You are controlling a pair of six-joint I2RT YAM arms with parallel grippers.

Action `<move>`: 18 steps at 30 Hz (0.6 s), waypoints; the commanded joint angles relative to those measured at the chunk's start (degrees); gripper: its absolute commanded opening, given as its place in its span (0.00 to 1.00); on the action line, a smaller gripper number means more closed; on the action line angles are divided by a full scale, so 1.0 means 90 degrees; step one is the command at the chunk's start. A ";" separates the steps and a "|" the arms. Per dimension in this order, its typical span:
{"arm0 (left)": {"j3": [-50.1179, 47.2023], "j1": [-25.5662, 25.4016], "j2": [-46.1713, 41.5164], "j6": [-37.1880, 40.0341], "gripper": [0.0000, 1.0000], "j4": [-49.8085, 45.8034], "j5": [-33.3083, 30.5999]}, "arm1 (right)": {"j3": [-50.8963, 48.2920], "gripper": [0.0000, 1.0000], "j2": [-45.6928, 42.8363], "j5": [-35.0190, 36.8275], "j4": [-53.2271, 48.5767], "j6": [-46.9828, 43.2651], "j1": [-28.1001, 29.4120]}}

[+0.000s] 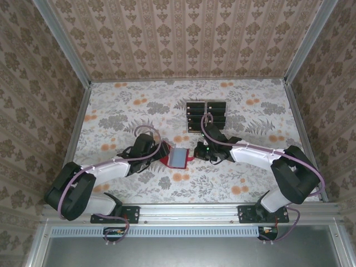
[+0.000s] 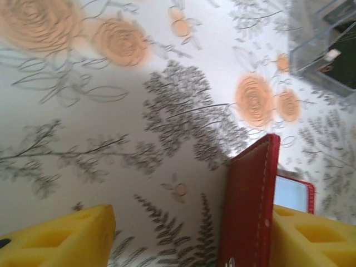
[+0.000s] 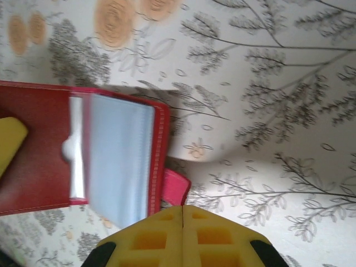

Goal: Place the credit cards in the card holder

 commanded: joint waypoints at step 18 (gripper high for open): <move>0.0878 0.0017 0.0737 0.0275 0.69 -0.2362 -0.0844 | -0.0370 0.00 0.0326 0.0474 0.0207 -0.0006 -0.0426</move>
